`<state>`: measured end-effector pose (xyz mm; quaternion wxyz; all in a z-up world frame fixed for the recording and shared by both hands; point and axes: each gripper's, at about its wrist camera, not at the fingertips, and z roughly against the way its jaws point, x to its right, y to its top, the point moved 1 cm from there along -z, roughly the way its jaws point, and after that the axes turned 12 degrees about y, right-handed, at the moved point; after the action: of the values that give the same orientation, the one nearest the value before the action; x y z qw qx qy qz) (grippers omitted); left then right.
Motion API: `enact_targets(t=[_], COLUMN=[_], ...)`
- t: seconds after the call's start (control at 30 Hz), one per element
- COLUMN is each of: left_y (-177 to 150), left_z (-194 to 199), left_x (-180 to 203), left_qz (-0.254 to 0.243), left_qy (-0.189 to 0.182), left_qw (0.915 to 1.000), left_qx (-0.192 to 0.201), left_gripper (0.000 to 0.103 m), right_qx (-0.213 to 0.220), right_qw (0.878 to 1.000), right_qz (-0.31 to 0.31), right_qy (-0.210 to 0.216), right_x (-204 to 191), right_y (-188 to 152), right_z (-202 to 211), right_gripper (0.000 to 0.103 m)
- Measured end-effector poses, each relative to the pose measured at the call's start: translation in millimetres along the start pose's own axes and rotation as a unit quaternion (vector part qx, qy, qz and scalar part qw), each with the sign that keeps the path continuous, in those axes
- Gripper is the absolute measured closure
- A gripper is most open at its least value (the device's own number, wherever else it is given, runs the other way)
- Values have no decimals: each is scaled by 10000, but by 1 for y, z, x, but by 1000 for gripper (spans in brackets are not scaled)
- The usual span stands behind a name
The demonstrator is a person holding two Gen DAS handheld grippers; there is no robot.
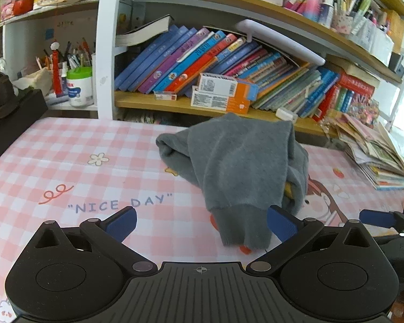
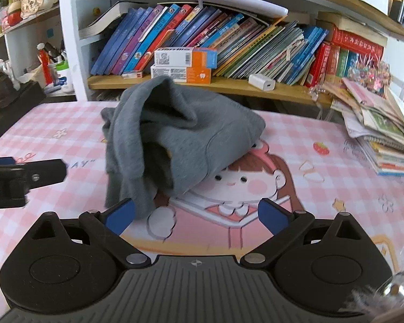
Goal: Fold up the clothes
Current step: 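Grasp the grey sweatshirt with the right tool and lift it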
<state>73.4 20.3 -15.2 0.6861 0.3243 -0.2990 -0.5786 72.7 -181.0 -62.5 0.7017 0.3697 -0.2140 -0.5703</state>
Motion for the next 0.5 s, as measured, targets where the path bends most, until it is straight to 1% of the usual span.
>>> enact_targets(t=[0.17,0.23,0.3,0.37,0.43,0.5], left_y=[4,5,5,4,4,5], left_z=[-14,-20,-26,-31,-36,-39], left_x=[-3,-4,-5,-7,-9,-13], left_qz=[133,218,293,340,379,446], left_qy=[57,55,61,74,92,125], left_qw=[9999,9997,9995,9992,9990,9986], left_qx=[-10,-63,-120,-181,-239,-267], left_gripper=[0,0,0,0,0,0], right_qx=[54,54,23,-82,-189,-336], right_qw=[9998,9991,9977,9955,9930,9903], right_qz=[215,404,662,927,1142,1308], right_qy=[15,84,145,162,222,321], right_x=[12,14,13,12,11,9], right_y=[20,30,40,50,57,61], right_z=[-18,-28,-41,-57,-73,-88], right_gripper=[5,6,9,17,21,27])
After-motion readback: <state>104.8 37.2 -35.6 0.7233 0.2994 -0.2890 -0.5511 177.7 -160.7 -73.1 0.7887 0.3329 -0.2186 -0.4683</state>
